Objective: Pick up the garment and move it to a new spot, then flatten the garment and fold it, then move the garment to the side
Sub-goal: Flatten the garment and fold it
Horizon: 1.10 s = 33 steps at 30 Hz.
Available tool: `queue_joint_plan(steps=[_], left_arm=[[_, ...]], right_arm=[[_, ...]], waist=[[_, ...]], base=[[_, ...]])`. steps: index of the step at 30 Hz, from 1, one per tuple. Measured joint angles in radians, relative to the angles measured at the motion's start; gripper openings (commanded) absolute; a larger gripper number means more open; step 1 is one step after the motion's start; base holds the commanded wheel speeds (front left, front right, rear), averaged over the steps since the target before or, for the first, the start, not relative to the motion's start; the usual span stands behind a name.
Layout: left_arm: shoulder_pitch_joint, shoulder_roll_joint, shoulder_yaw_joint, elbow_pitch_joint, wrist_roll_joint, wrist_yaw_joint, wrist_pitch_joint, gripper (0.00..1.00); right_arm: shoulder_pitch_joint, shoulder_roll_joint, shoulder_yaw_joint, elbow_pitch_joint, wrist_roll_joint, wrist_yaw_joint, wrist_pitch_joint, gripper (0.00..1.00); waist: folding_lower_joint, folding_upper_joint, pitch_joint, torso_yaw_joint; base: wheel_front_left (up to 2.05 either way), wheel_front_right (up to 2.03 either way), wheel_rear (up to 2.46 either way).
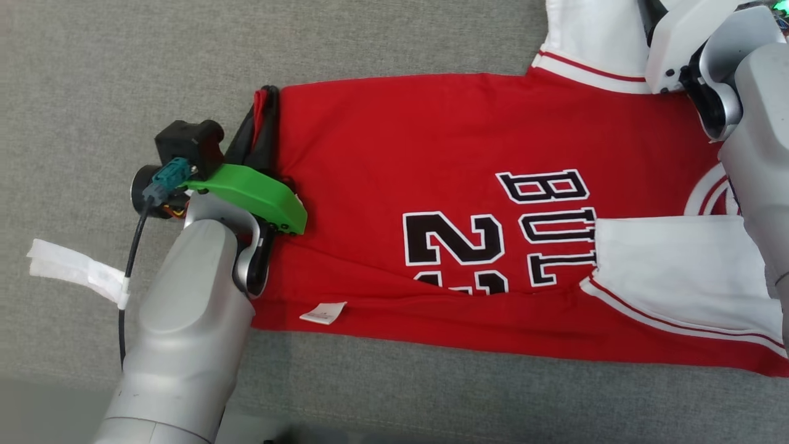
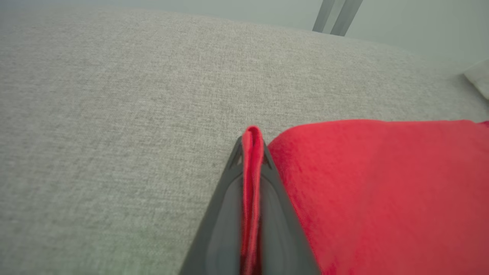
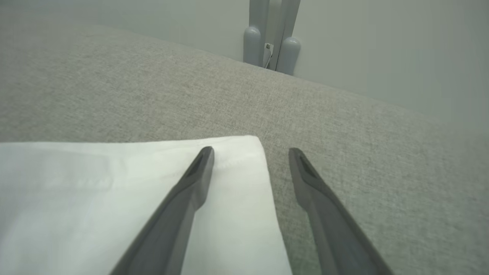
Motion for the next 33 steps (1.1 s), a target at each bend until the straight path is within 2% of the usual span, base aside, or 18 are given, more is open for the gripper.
queue_joint_plan(steps=[4, 5, 6, 7, 11, 14, 17, 19, 24, 28, 33], left_arm=[[-0.003, -0.001, -0.050, -0.015, -0.031, 0.019, 0.000, 0.00], [-0.003, -0.001, -0.058, -0.019, -0.036, 0.021, 0.000, 0.00], [-0.003, -0.001, -0.064, -0.022, -0.040, 0.025, 0.000, 0.00], [-0.003, -0.001, -0.068, -0.025, -0.041, 0.028, -0.001, 0.00], [-0.003, -0.001, -0.060, -0.044, -0.039, 0.044, -0.001, 0.00], [-0.004, -0.001, -0.030, -0.080, -0.020, 0.054, 0.001, 0.00], [-0.016, -0.002, 0.012, -0.132, 0.025, 0.062, 0.002, 0.00], [-0.043, -0.003, 0.040, -0.158, 0.055, 0.061, 0.002, 0.00], [-0.075, 0.015, 0.082, -0.160, 0.120, 0.039, 0.002, 0.00], [-0.075, 0.043, 0.098, -0.138, 0.164, 0.018, 0.002, 0.00], [0.010, 0.075, 0.143, -0.141, 0.188, 0.007, 0.002, 0.00]], right_arm=[[-0.034, -0.008, 0.041, 0.049, 0.007, -0.001, 0.055, 1.00], [-0.041, -0.008, 0.051, 0.054, 0.009, -0.001, 0.058, 0.91], [-0.047, -0.010, 0.062, 0.059, 0.013, -0.002, 0.066, 0.26], [-0.051, -0.011, 0.072, 0.060, 0.016, -0.003, 0.067, 0.00], [-0.059, -0.013, 0.099, 0.054, 0.032, -0.001, 0.022, 0.00], [-0.061, -0.034, 0.088, 0.062, 0.018, 0.000, -0.072, 0.00], [-0.091, -0.059, 0.031, 0.084, -0.015, 0.000, -0.189, 0.00], [-0.126, -0.052, -0.047, 0.105, -0.017, 0.000, -0.257, 0.00], [-0.132, -0.010, -0.133, 0.112, -0.021, 0.000, -0.302, 0.00], [-0.065, 0.009, -0.146, 0.049, 0.000, 0.000, -0.309, 0.00], [0.136, 0.021, -0.159, -0.159, 0.095, 0.000, -0.313, 0.00]], waist=[[0.0000, 0.0000, 0.014, 0.032], [0.0000, 0.0000, 0.018, 0.038], [0.0000, 0.0000, 0.021, 0.042], [0.0000, 0.0000, 0.024, 0.044], [0.0000, 0.0000, 0.032, 0.041], [0.0000, 0.0000, 0.029, 0.030], [0.0000, 0.0000, 0.024, 0.018], [0.0001, 0.0000, 0.020, 0.007], [0.0000, 0.0000, 0.009, -0.032], [0.0001, 0.0000, -0.001, -0.075], [0.0001, 0.0000, -0.022, -0.130]], base=[[0.00, 0.00, 0.00], [0.00, 0.00, 0.00], [0.00, 0.00, 0.00], [0.00, 0.00, 0.00], [0.00, 0.00, 0.00], [0.00, 0.00, 0.00], [0.00, 0.00, 0.00], [0.00, 0.00, 0.00], [0.00, 0.00, 0.00], [0.00, 0.00, 0.00], [0.00, 0.00, 0.00]])
